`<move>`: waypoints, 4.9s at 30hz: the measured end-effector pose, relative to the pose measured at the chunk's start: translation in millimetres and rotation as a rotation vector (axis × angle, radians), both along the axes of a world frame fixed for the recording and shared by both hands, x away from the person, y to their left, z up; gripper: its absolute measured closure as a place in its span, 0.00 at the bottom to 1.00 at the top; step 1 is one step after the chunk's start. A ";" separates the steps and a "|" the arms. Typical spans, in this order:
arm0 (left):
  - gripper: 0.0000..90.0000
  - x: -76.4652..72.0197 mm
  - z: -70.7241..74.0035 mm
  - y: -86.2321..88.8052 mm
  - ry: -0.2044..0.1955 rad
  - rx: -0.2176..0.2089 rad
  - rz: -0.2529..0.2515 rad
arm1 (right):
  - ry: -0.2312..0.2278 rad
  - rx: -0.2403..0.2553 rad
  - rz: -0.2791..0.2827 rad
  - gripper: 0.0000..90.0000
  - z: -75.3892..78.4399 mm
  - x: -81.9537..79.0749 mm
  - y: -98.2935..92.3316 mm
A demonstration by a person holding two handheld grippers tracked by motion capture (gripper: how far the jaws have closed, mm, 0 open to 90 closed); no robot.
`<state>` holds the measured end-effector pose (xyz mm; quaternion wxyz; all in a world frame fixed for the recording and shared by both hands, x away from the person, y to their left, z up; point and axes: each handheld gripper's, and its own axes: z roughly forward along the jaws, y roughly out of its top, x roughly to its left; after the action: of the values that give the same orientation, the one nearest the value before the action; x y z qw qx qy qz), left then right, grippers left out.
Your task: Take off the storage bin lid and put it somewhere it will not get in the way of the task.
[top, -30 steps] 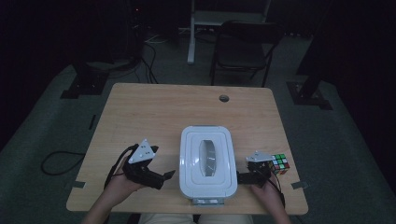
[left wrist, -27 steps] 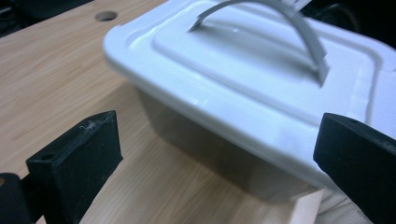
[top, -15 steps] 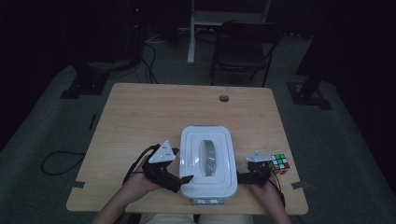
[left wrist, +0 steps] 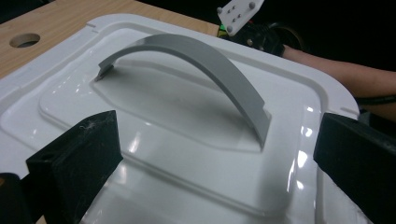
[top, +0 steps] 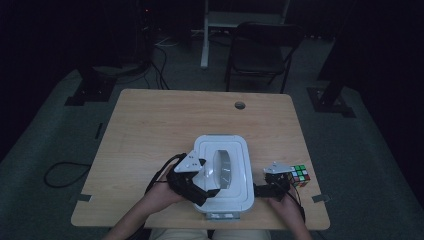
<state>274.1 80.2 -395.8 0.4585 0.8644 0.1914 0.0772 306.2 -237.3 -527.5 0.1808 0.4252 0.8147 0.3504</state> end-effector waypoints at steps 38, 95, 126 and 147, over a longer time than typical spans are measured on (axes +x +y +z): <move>0.34 8.9 -3.9 -46.4 0.014 0.085 -0.063 | 0.000 0.000 0.000 0.15 0.0 0.0 0.0; 0.68 0.6 35.1 47.8 -0.039 -0.018 0.006 | 0.000 0.001 0.000 0.15 0.0 0.0 0.0; 0.68 17.9 -15.6 147.7 0.025 -0.047 0.156 | 0.001 -0.001 0.000 0.15 0.1 0.0 -0.1; 0.69 49.3 -86.2 150.3 0.123 -0.019 0.118 | 0.000 0.001 -0.001 0.15 0.0 -0.1 0.0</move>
<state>323.4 230.4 -482.0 0.4486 0.8505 0.2703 0.0490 306.1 -237.3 -527.5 0.1808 0.4257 0.8143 0.3508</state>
